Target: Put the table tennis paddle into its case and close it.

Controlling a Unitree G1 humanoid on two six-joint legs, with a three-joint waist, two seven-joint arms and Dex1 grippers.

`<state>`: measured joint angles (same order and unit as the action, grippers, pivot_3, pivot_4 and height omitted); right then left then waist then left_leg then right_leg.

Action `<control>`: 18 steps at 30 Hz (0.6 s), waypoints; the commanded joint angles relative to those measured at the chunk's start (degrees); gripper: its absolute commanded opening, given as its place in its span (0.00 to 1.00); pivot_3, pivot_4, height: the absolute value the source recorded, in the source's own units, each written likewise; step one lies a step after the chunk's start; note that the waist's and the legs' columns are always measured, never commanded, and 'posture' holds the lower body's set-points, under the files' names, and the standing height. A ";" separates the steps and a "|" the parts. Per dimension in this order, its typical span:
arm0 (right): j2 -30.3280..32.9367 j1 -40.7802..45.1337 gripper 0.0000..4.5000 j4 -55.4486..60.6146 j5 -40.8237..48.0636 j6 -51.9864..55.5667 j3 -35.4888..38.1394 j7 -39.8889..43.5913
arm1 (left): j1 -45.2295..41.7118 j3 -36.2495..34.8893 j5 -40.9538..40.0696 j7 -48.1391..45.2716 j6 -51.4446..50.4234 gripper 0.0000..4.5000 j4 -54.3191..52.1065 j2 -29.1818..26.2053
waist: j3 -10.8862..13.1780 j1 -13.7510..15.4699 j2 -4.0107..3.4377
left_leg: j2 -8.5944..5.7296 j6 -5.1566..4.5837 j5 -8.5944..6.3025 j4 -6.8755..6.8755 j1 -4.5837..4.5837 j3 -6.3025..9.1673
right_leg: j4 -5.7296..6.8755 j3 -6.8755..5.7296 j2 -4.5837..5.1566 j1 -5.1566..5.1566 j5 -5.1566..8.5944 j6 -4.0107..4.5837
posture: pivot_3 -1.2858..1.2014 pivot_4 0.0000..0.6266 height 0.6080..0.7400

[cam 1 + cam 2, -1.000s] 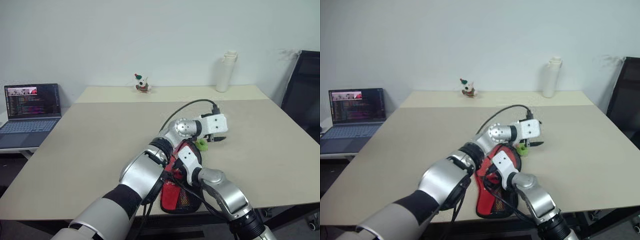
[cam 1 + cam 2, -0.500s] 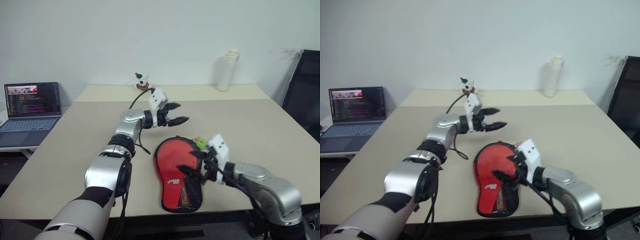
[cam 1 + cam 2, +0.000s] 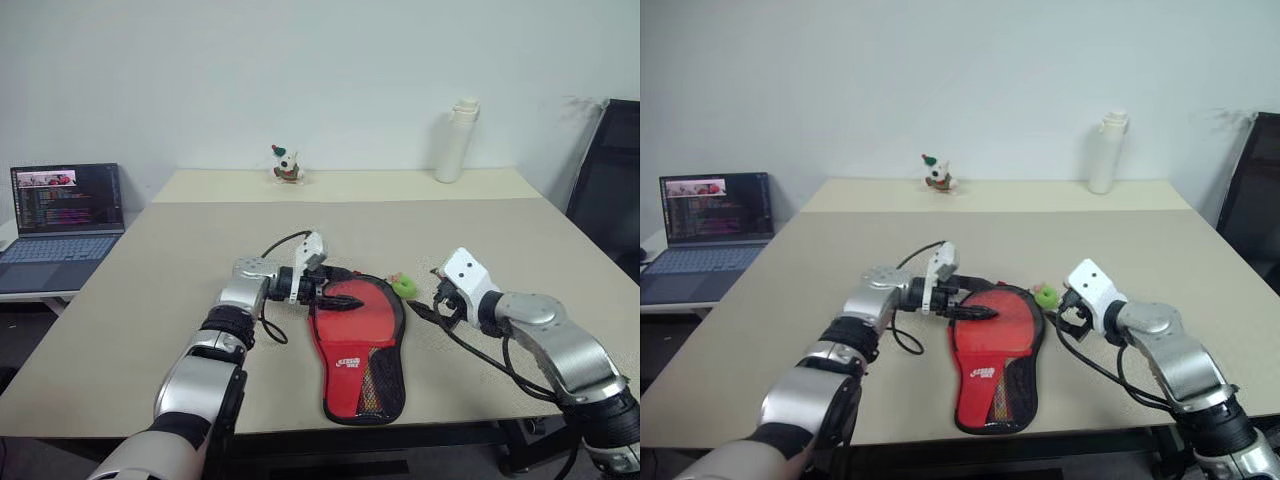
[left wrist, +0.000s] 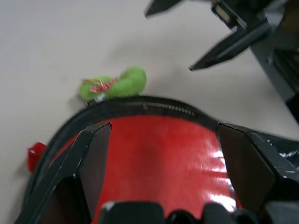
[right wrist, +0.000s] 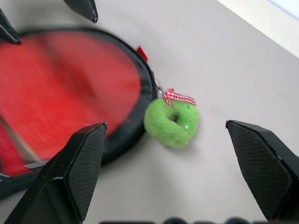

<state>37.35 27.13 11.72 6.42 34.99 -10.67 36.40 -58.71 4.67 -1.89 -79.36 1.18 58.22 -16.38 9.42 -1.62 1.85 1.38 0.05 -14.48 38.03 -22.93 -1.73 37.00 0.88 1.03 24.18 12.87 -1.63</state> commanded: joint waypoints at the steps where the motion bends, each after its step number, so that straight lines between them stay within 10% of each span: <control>1: 0.50 1.82 1.00 -2.22 -2.69 -5.98 -1.23 1.70 | -1.20 2.60 2.70 1.43 4.75 0.87 1.67 0.72 | 0.03 0.00 0.03 | 0.00 0.00 0.00 0.00 0.00 -0.01 | 0.00 0.00 0.00 0.00 0.00 0.00 | 0.52 0.24 1.00; 18: -5.57 11.64 1.00 -27.13 -14.63 -26.09 -8.74 3.17 | -2.02 3.53 5.47 5.83 7.29 0.87 9.13 4.84 | 0.05 -0.06 0.04 | 0.03 0.00 0.00 0.02 0.02 -0.03 | 0.04 -0.01 0.00 0.00 -0.08 0.13 | 0.52 0.24 1.00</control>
<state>31.97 37.18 -14.08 -6.78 12.10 -19.38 39.38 -59.85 8.59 4.07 -73.24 8.11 67.63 -11.60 9.46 -1.67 1.90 1.41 0.05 -14.48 38.04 -22.90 -1.76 37.05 0.88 1.03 24.19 12.77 -1.47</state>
